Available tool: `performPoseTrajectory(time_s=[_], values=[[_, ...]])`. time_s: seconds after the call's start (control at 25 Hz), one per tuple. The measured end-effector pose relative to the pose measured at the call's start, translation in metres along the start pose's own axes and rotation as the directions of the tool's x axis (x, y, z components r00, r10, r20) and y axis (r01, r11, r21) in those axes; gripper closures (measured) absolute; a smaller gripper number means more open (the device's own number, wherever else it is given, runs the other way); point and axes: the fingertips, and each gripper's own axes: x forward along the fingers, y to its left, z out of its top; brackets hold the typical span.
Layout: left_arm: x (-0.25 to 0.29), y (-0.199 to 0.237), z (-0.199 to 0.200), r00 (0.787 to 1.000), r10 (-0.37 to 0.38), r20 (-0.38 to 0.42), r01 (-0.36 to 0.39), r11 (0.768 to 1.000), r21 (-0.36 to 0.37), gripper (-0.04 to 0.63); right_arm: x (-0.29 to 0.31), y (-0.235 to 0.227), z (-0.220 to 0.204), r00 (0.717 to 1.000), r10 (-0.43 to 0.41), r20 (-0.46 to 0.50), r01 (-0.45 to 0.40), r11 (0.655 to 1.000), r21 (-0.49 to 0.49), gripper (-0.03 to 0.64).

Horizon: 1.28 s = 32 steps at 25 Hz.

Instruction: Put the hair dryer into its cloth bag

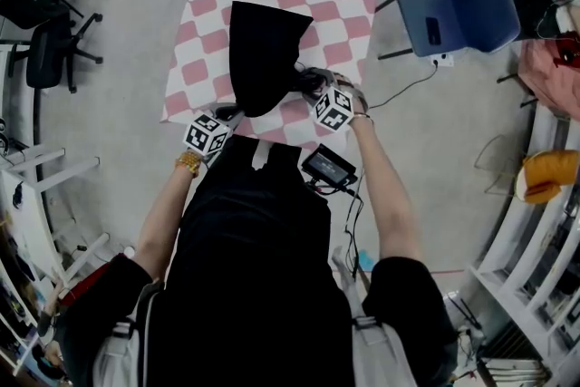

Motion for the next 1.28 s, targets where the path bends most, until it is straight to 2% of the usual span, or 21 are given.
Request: performPoseTrajectory(time_s=[0.08, 0.16, 0.24, 0.32, 0.4, 0.52, 0.6, 0.64, 0.76, 0.92, 1.04, 1.12, 1.28], values=[[0.005, -0.010, 0.004, 1.000, -0.016, -0.009, 0.017, 0.999, 0.030, 0.560, -0.001, 0.000, 0.001, 1.000, -0.016, -0.009, 0.017, 0.999, 0.037, 0.442], [0.009, -0.018, 0.009, 0.999, -0.029, -0.014, 0.030, 0.998, 0.052, 0.561, -0.001, -0.001, 0.004, 0.999, -0.032, -0.002, 0.032, 0.994, 0.105, 0.454], [0.014, -0.023, 0.016, 0.999, -0.042, -0.006, 0.042, 0.998, 0.054, 0.561, -0.005, -0.007, 0.015, 0.998, -0.054, 0.045, 0.043, 0.978, 0.206, 0.468], [0.018, -0.027, 0.023, 0.999, -0.053, 0.010, 0.052, 0.998, 0.047, 0.561, -0.009, -0.016, 0.032, 0.990, -0.095, 0.103, 0.061, 0.955, 0.291, 0.529], [0.023, -0.032, 0.027, 0.998, -0.061, 0.014, 0.061, 0.997, 0.045, 0.561, -0.008, -0.020, 0.048, 0.986, -0.111, 0.125, 0.071, 0.955, 0.287, 0.531], [0.025, -0.036, 0.023, 0.998, -0.059, -0.022, 0.060, 0.996, 0.066, 0.560, -0.005, -0.017, 0.060, 0.988, -0.088, 0.127, 0.064, 0.981, 0.184, 0.552], [0.017, -0.038, 0.023, 0.997, -0.070, -0.037, 0.073, 0.993, 0.088, 0.560, -0.010, -0.011, 0.055, 0.991, -0.041, 0.131, 0.028, 0.995, 0.098, 0.530], [0.010, -0.039, 0.024, 0.996, -0.077, -0.035, 0.080, 0.992, 0.096, 0.558, -0.015, -0.008, 0.048, 0.991, -0.022, 0.134, 0.014, 0.998, 0.057, 0.485], [-0.018, -0.039, 0.037, 0.999, -0.046, -0.008, 0.046, 0.988, 0.146, 0.553, -0.028, -0.011, 0.015, 0.993, -0.019, 0.118, 0.023, 0.999, -0.031, 0.412], [-0.028, -0.049, 0.077, 0.999, -0.001, 0.042, -0.010, 0.964, 0.267, 0.501, -0.020, -0.020, -0.035, 1.000, -0.009, 0.021, 0.009, 1.000, 0.012, 0.345], [-0.006, -0.062, 0.088, 1.000, 0.004, -0.008, -0.001, 0.932, 0.363, 0.455, -0.009, -0.018, -0.030, 1.000, 0.020, 0.022, -0.021, 0.999, 0.048, 0.327], [0.009, -0.065, 0.088, 0.998, 0.041, -0.045, -0.018, 0.906, 0.423, 0.439, -0.002, -0.021, -0.019, 0.999, 0.021, 0.039, -0.023, 0.997, 0.067, 0.313], [0.033, -0.061, 0.087, 0.986, 0.132, -0.105, -0.068, 0.880, 0.471, 0.434, 0.005, -0.028, -0.013, 0.999, 0.015, 0.033, -0.018, 0.995, 0.101, 0.313]])
